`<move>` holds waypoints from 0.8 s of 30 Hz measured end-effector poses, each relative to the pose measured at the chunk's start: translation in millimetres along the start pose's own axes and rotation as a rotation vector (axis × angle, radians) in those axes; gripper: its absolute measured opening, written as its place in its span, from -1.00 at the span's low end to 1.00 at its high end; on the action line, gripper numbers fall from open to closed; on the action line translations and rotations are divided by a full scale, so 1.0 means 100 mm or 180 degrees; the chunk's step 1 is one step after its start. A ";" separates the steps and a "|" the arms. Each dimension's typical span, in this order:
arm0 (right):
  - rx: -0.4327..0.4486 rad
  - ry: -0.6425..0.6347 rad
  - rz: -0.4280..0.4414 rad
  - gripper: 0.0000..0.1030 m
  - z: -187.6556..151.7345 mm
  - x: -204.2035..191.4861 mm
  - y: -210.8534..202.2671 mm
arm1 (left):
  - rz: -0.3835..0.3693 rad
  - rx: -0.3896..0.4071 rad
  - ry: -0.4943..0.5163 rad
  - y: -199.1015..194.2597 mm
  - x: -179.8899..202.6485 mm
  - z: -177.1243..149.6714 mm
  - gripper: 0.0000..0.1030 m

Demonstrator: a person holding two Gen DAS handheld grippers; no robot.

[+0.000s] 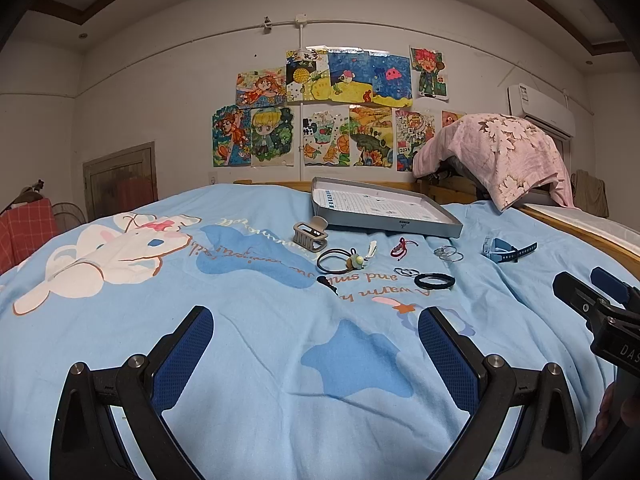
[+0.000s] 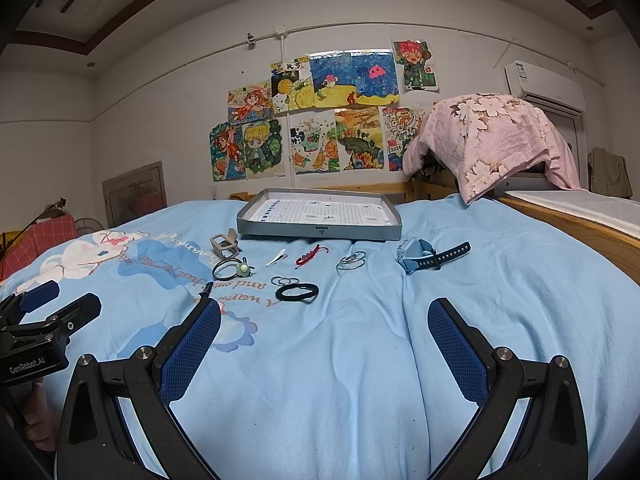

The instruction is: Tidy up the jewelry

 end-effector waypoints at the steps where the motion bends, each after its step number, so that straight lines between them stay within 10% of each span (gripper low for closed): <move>1: 0.0001 0.0000 0.0000 0.98 0.00 0.00 0.00 | 0.0001 0.0000 0.0001 0.00 0.00 0.00 1.00; 24: 0.0000 -0.0003 0.0005 0.98 0.01 -0.01 -0.01 | 0.0000 0.0004 -0.0001 0.00 0.00 0.00 1.00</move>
Point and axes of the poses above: each gripper's, at about its wrist camera, not at the fingertips, and y roughly the way its jaws point, x to its right, z to its top, the point moved 10 cm from there along y, roughly the way its jaws point, and after that the axes turned 14 degrees about x, right-handed, at the moved point
